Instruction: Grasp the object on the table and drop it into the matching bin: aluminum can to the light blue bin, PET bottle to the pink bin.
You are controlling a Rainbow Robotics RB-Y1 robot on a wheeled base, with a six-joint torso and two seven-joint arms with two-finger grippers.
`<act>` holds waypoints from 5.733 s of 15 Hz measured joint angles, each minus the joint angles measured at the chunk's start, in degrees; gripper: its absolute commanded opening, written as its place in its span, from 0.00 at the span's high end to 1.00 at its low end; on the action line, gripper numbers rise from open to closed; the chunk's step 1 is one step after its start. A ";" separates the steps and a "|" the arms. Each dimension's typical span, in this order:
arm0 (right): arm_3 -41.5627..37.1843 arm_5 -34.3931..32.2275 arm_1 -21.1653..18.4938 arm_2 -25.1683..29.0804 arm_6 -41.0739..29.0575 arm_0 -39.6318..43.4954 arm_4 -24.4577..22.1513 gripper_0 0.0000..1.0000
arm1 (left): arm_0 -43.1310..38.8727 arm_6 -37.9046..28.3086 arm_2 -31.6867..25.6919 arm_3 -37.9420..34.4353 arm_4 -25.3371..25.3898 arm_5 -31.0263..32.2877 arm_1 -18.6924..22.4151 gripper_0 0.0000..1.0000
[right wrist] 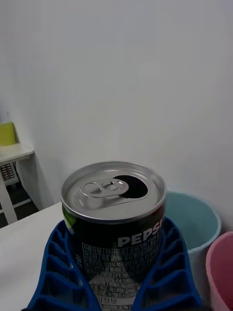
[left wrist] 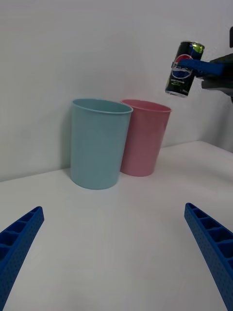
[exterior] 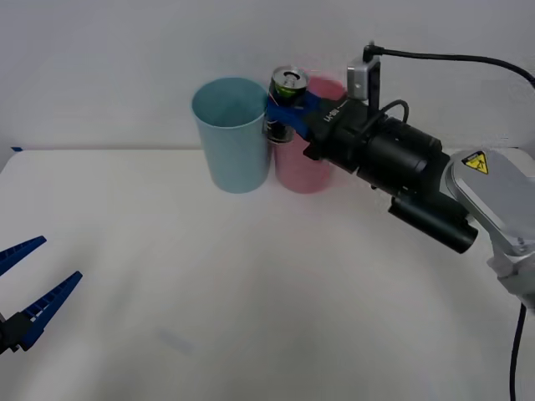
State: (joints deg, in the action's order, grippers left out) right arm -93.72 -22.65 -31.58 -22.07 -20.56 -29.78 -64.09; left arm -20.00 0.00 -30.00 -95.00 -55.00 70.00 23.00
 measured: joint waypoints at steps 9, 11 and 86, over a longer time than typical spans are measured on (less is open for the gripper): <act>21.22 5.79 8.87 -3.34 0.31 -17.20 -0.60 1.00 | 0.00 0.00 0.00 0.00 0.00 0.00 0.00 0.00; 25.63 9.02 11.09 -4.53 0.88 -20.26 -0.60 1.00 | 0.00 0.00 0.00 0.00 0.00 0.00 0.00 0.00; -9.03 -41.52 3.83 43.72 18.01 49.91 3.54 0.00 | 0.00 0.00 0.00 0.00 0.00 0.00 0.00 0.00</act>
State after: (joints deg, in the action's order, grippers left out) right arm -102.76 -64.17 -27.75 21.65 -2.55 20.13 -60.55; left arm -20.00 0.00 -30.00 -95.00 -55.00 70.00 23.00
